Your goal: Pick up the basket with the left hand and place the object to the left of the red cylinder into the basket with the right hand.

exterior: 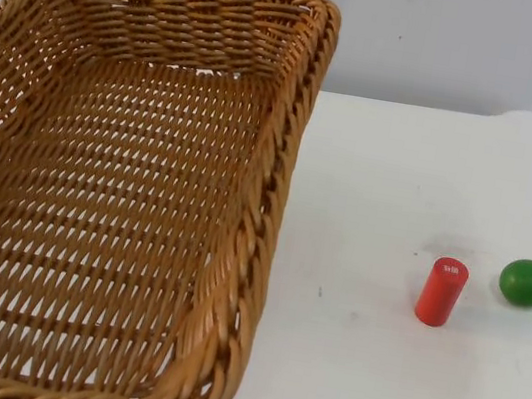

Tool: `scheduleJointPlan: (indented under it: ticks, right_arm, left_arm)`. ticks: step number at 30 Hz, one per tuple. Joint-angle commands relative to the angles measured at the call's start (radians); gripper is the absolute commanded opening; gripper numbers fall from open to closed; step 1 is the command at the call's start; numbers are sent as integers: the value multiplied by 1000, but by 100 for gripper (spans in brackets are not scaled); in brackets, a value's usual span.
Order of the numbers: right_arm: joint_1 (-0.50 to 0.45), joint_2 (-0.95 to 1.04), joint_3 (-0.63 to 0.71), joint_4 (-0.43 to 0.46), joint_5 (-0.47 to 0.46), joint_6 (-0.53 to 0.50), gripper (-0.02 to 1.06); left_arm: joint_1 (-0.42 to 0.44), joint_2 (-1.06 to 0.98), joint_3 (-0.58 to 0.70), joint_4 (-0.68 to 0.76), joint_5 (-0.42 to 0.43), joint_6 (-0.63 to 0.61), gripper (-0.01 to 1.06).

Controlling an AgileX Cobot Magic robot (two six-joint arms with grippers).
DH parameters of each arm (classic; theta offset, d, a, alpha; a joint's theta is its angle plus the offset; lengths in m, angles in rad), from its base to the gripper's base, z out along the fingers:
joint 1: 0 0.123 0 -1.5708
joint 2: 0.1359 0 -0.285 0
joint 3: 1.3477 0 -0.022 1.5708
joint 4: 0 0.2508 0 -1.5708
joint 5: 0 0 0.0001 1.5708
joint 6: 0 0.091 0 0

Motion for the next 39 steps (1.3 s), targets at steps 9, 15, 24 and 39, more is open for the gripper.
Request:
scheduleJointPlan:
  ticks: [9,15,24,39]
  right_arm:
    - [204,296,-269,-481,79,467,0]
    - [261,417,-395,-582,150,580,0]
    - [270,509,-446,-590,166,595,0]
    - [270,493,-446,-607,157,613,79]
  left_arm:
    - [2,-10,-2,-33,2,-2,0]
    - [2,-10,-2,-33,0,-2,0]
    - [2,-10,-2,-35,4,-2,0]
    - [2,-10,-2,-35,5,-2,0]
